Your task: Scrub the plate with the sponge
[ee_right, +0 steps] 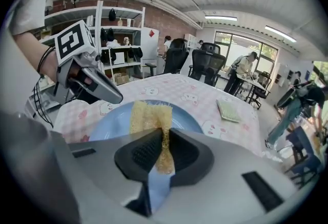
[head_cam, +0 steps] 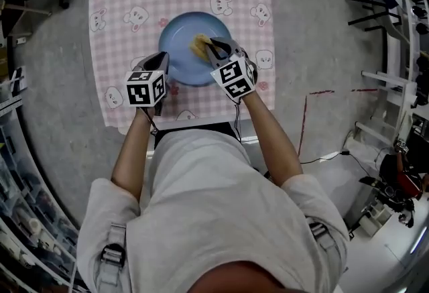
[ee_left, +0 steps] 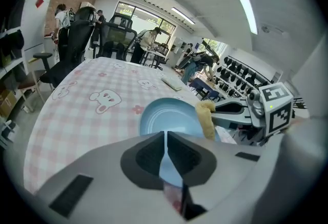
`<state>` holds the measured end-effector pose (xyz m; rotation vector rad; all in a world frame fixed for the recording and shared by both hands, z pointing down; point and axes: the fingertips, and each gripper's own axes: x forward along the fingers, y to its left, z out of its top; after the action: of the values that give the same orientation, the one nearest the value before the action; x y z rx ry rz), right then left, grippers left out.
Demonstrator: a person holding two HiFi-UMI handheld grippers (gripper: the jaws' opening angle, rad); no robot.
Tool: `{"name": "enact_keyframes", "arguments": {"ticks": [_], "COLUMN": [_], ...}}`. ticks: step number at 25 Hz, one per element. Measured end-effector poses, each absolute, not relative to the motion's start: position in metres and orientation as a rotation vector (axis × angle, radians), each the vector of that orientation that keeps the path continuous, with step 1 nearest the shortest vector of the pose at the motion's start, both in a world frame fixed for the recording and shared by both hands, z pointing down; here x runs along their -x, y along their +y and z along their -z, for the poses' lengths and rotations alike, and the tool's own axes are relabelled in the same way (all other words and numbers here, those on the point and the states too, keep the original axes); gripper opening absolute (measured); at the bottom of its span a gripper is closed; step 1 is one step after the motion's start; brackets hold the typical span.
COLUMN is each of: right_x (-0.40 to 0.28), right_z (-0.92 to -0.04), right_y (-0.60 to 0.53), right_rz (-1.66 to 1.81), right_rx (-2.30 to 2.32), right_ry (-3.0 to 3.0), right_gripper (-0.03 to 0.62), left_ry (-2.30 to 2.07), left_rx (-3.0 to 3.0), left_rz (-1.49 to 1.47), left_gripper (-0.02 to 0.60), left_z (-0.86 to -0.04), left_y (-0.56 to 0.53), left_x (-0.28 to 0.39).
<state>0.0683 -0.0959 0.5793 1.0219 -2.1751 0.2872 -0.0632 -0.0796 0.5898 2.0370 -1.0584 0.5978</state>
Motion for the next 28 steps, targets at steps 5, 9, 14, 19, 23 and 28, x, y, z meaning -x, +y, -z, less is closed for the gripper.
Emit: {"name": "enact_keyframes", "arguments": {"ticks": [5,9,14,19,23,28], "right_x": [-0.091,-0.099,-0.098,-0.099,-0.104,-0.101], "right_z": [-0.58,-0.584,-0.572,-0.556,-0.532,-0.496], "right_y": [-0.066,-0.041,-0.027,-0.024,-0.027,-0.041], "right_rz": [-0.379,-0.435,-0.439,-0.449,-0.402,-0.337], "right_rx": [-1.101,-1.144,-1.191,-1.233,-1.281,-1.303], "right_ry": [-2.211,-2.239,-2.295,-2.361,-2.392,-2.439], "right_gripper": [0.044,0.044,0.043,0.043,0.043,0.043], "left_ry": [-1.052,-1.096,-1.14,-1.198,-1.251,-1.311], "left_rx": [-2.03,-1.998,-2.018,-2.07,-2.116,-2.16], "left_rz": [-0.585,-0.555,-0.576,-0.566,-0.513,-0.423], "left_gripper": [0.012,0.012,0.012,0.012,0.012,0.012], "left_z": [-0.589,-0.588,-0.575,-0.55,-0.533,-0.501], "left_y": [-0.049,-0.033,-0.024,-0.021,-0.02,-0.033], "left_x": [0.036,0.029,0.021,0.012,0.012,0.022]}}
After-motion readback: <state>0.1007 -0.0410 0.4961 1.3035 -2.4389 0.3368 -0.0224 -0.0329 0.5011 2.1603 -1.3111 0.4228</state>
